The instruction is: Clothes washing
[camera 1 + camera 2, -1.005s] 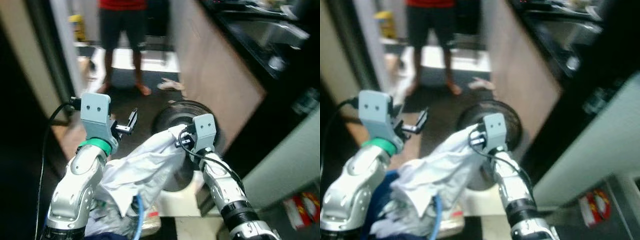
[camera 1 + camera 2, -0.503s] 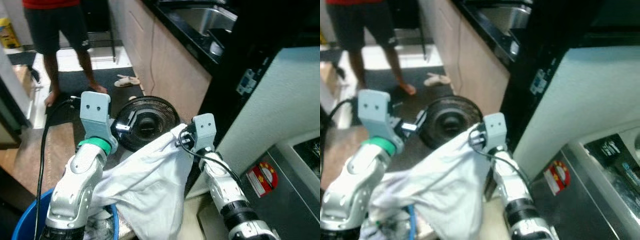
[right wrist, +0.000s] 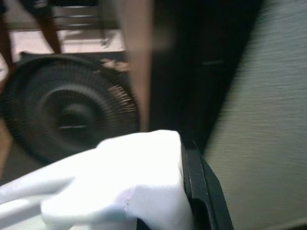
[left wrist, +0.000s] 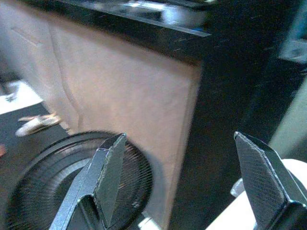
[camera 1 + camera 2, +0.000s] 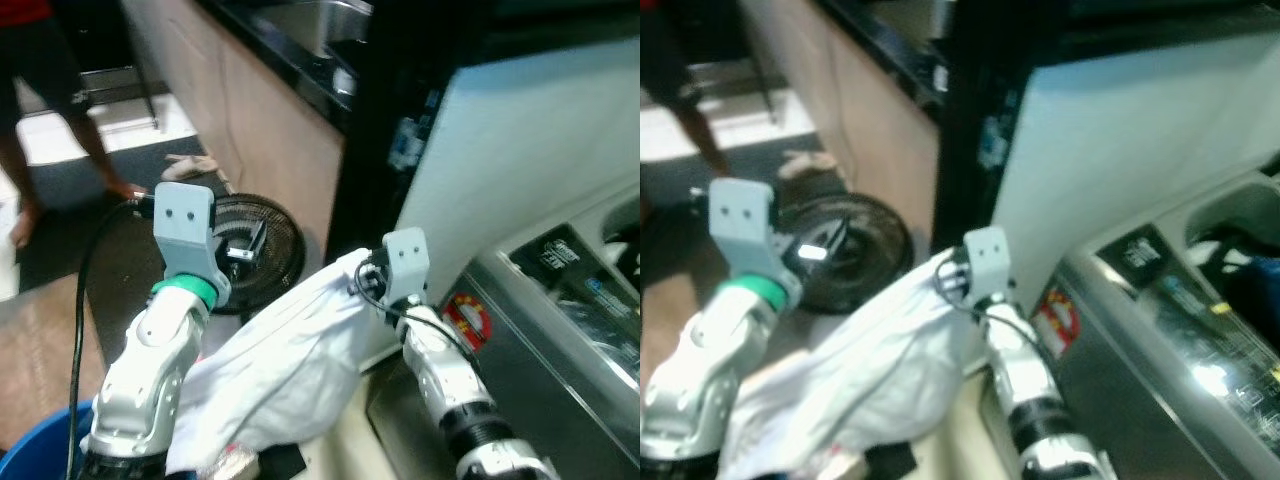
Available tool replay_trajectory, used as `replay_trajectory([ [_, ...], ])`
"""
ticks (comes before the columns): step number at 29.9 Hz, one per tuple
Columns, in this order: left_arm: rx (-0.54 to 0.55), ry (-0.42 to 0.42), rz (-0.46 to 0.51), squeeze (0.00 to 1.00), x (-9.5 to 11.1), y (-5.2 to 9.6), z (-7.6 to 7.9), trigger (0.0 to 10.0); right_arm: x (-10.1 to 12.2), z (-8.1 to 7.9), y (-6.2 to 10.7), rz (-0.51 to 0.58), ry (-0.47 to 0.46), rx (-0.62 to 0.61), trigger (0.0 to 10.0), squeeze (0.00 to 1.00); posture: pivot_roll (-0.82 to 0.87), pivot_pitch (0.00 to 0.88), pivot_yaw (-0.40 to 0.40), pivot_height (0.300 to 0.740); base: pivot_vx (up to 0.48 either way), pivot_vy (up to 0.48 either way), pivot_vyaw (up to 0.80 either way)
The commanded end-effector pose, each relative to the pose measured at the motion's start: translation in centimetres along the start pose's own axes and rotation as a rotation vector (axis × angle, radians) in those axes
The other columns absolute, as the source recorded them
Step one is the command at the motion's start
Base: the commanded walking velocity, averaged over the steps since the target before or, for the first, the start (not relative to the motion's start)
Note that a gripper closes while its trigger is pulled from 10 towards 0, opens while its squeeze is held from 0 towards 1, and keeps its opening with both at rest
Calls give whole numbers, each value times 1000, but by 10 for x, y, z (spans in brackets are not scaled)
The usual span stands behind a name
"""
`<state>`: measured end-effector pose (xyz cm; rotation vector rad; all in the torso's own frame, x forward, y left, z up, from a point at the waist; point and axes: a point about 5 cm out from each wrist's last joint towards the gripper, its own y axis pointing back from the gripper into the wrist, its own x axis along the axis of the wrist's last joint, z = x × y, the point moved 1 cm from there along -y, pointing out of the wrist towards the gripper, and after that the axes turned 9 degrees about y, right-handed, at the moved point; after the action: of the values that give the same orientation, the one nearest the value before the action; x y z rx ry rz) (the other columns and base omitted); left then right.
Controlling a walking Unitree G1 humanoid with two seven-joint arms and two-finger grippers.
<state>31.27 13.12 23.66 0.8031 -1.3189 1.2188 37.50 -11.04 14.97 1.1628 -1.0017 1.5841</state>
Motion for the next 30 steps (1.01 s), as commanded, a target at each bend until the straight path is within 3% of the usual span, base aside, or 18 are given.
replay_trajectory([
  [1, 8, -2, -12, 0, -3, 2, -1, 10000, 2, 2, 0, 15, -4, -18, 10000, 0, 95, 94, -16, 724, 0, 0, -800],
  [15, 5, -5, -12, 0, -3, 2, -2, 10000, 8, 10, 0, 42, -12, -75, 10000, 0, 98, 94, -14, 724, 0, 0, -800],
  [19, -13, -18, 17, 0, 3, 2, 0, 10000, 41, 25, -4, 182, -37, -162, 10000, 0, 98, 94, -12, 724, 0, 0, -600],
  [21, -43, -49, 45, 0, 10, 1, 4, 10000, 77, 33, -5, 325, -55, -192, 10000, 0, 100, 92, -10, 724, 0, 0, 0],
  [22, -43, -49, 45, 0, 10, 1, 4, 10000, 77, 33, -5, 325, -55, -192, 10000, 0, 100, 92, -10, 724, 0, 0, 0],
  [26, -61, -58, 64, 0, 16, 0, 8, 10000, 113, 39, -4, 461, -59, -213, 10000, 0, 101, 90, -10, 724, 0, 0, -200],
  [28, -61, -58, 64, 0, 16, 0, 8, 10000, 113, 39, -4, 461, -59, -213, 10000, 0, 101, 90, -10, 724, 0, 0, -800],
  [29, -61, -55, 66, 0, 16, 0, 8, 10000, 127, 42, -2, 509, -56, -222, 10000, 0, 103, 89, -10, 724, 0, 0, -800],
  [30, -61, -55, 66, 0, 16, 0, 8, 10000, 127, 42, -2, 509, -56, -222, 10000, 0, 103, 89, -10, 724, 0, 0, -800],
])
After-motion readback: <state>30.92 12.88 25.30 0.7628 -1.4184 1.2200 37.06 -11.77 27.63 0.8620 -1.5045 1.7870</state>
